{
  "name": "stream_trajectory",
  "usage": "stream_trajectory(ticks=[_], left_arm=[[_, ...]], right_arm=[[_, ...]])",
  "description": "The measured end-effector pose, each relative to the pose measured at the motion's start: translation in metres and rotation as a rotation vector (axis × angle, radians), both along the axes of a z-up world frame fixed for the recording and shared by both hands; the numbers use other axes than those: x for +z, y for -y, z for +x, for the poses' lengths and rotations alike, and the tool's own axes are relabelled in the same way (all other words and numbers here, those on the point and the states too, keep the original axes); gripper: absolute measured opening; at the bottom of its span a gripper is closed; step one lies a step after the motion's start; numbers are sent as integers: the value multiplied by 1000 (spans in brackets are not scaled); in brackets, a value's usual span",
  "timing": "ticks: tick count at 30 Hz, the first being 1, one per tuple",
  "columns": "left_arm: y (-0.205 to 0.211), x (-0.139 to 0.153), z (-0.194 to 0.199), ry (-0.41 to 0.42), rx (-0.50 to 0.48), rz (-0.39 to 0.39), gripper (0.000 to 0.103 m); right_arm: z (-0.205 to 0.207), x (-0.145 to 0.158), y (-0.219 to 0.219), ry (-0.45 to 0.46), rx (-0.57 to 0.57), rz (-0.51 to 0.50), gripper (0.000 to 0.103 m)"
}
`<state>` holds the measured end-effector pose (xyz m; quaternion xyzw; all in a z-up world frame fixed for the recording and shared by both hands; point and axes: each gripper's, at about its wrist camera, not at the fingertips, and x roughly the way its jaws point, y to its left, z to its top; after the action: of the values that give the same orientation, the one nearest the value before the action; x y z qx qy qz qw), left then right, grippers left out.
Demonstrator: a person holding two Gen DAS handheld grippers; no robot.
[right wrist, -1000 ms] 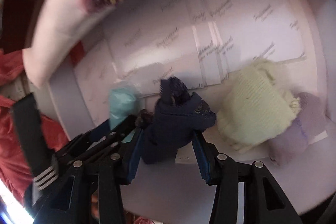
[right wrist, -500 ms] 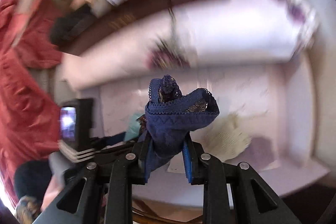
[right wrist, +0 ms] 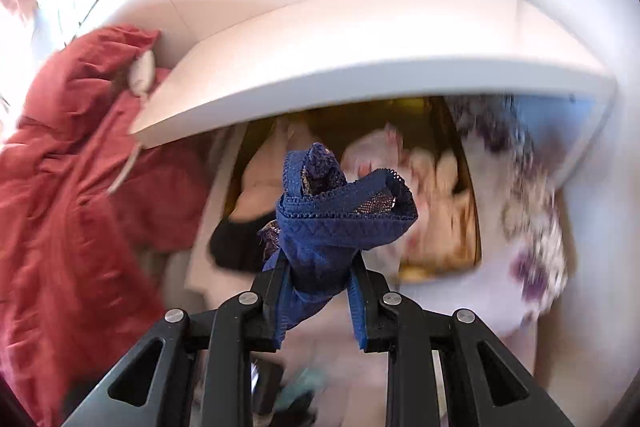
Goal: Organize soft objects
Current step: 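Carry the navy item to the gold tray with the right tool while the left holds blue, then open the right tool to release the navy item in the tray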
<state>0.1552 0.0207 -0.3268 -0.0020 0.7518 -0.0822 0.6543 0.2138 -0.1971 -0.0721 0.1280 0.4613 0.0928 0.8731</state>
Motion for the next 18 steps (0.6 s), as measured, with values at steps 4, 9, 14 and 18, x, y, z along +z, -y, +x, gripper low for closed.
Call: stream_trajectory(ticks=[4, 9, 14, 18], left_arm=[[1, 0, 0, -1, 0, 2, 46], [3, 1, 1, 4, -4, 5, 46], [5, 0, 1, 7, -6, 8, 46], [7, 1, 1, 12, -7, 10, 46]], right_arm=[[38, -27, -25, -63, 58, -66, 26], [58, -62, -43, -79, 66, -137, 26], [68, -72, -61, -65, 98, -241, 31], [60, -67, -48, -70, 110, -198, 47]])
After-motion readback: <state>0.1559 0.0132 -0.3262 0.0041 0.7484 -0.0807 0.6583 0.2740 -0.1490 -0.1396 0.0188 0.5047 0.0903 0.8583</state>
